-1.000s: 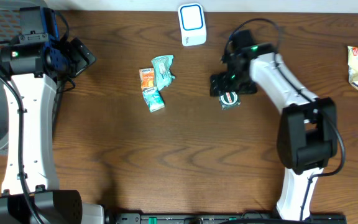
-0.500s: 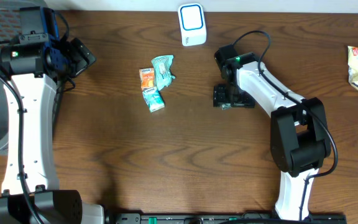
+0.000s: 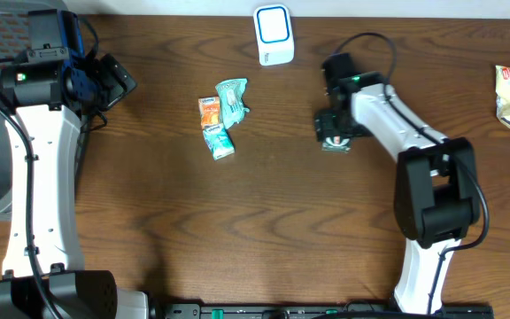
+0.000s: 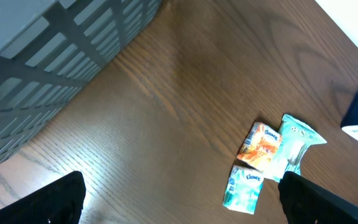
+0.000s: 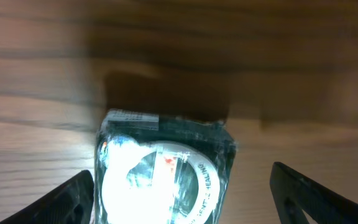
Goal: Scan the item barcode
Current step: 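Move the right gripper down onto the green Zam-Buk tin and grasp it, then raise the Zam-Buk tin with the right gripper to the scanner face, then carry the Zam-Buk tin right and set it beside the snack bag, then reach the right gripper to the mint-green wipes pack and grasp it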
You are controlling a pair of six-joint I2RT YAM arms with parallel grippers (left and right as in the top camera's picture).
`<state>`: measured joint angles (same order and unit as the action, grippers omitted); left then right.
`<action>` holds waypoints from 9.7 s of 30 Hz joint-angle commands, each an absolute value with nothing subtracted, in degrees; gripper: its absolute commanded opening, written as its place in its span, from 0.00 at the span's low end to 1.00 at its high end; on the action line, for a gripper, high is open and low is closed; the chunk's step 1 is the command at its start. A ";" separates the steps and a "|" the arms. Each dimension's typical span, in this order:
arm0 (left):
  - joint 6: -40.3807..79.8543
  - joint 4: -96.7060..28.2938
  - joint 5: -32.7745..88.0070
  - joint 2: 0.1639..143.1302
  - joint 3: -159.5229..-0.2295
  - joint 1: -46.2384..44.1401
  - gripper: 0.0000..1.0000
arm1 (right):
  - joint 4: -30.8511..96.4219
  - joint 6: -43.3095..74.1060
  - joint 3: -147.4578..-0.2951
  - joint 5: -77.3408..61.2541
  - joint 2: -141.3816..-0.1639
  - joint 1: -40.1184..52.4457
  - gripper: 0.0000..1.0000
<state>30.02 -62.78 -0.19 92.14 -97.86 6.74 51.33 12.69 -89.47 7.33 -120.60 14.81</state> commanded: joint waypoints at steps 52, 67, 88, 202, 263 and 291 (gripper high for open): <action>30.30 -62.94 -0.51 91.77 -97.95 6.94 0.98 | 58.96 16.93 -96.64 -2.09 -120.66 4.91 0.85; 30.30 -62.96 -0.51 91.77 -97.95 6.94 0.98 | 43.59 25.26 -83.42 0.80 -121.56 5.41 0.76; 30.30 -62.94 -0.51 91.77 -97.95 6.94 0.98 | 44.95 23.77 -92.77 -35.03 -119.66 5.61 0.45; 30.30 -62.96 -0.51 91.77 -97.95 6.94 0.98 | 53.93 12.82 -127.42 3.14 -138.10 -15.90 0.70; 30.30 -62.94 -0.51 91.77 -97.95 6.94 0.98 | 46.39 15.03 -127.35 -24.93 -141.95 17.06 0.99; 30.30 -62.94 -0.51 91.77 -97.95 6.94 0.98 | 48.77 21.39 -127.24 -1.67 -147.20 30.44 0.52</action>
